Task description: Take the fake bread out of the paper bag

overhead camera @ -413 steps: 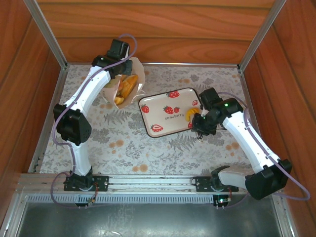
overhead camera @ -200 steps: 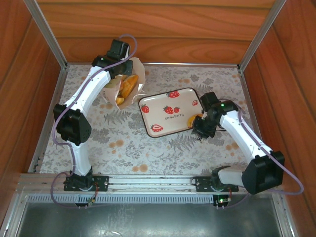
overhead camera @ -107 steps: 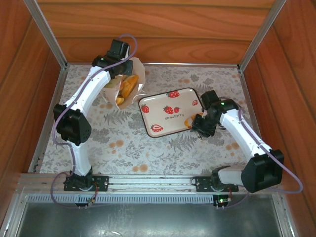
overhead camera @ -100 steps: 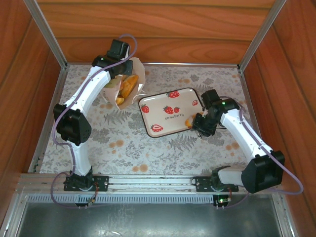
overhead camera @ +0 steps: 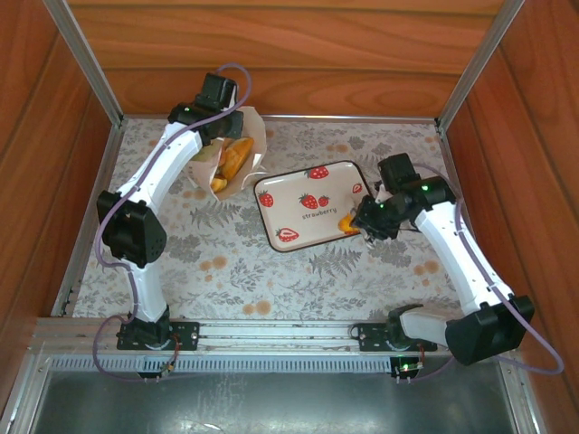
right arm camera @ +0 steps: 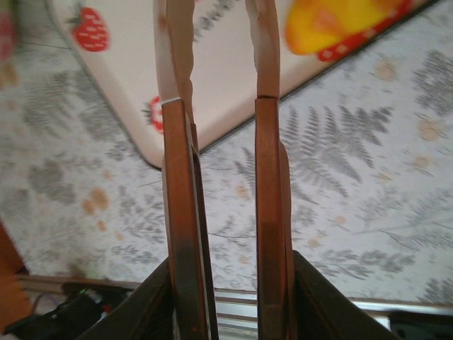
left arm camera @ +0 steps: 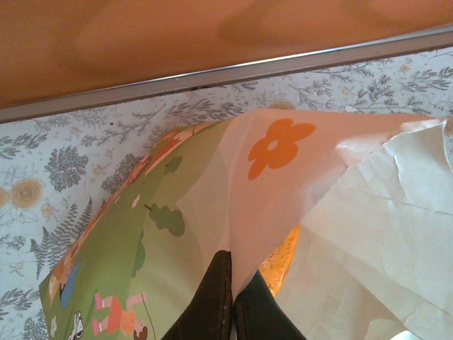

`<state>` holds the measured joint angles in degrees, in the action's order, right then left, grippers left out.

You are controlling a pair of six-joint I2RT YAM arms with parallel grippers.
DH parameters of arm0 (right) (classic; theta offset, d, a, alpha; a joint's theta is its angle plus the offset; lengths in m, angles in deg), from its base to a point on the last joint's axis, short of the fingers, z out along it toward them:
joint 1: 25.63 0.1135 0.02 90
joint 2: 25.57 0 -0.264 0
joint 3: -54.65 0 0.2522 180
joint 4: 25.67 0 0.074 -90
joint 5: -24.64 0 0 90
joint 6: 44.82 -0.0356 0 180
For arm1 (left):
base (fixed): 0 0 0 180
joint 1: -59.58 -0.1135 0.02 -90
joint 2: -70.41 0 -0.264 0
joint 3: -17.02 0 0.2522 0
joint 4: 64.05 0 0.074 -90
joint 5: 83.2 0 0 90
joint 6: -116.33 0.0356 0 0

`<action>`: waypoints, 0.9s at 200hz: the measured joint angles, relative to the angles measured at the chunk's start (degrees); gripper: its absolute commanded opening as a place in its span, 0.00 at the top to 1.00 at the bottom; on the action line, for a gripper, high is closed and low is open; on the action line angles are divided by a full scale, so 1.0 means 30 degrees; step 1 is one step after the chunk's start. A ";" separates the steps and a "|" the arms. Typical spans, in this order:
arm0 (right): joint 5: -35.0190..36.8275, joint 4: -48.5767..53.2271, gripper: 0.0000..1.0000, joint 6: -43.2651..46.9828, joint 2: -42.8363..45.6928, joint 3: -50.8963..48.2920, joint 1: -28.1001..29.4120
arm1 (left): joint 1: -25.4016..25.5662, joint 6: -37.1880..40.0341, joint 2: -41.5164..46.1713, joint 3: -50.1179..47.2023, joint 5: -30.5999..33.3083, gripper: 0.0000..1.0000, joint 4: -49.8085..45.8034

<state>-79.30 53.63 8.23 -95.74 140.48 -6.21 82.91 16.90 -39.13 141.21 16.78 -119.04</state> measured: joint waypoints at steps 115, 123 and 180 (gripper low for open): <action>-0.3497 -0.3344 0.63 0.1770 -0.5377 0.9202 0.2900 | 0.0168 -0.0015 0.0423 -0.0597 0.0029 1.00 0.0291; -0.3606 -0.3344 0.63 0.1887 -0.5916 0.9777 0.3126 | 0.0233 -0.0015 0.0430 -0.0597 0.0058 1.00 0.0284; -0.4335 -0.3111 0.65 0.2572 -0.9158 1.2138 0.4641 | 0.0408 -0.0015 0.0444 -0.0597 0.0168 1.00 0.0284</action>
<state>-92.30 44.29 15.95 -123.22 176.90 7.71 84.13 16.86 -37.80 139.42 17.28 -118.19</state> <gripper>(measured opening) 0.354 0.061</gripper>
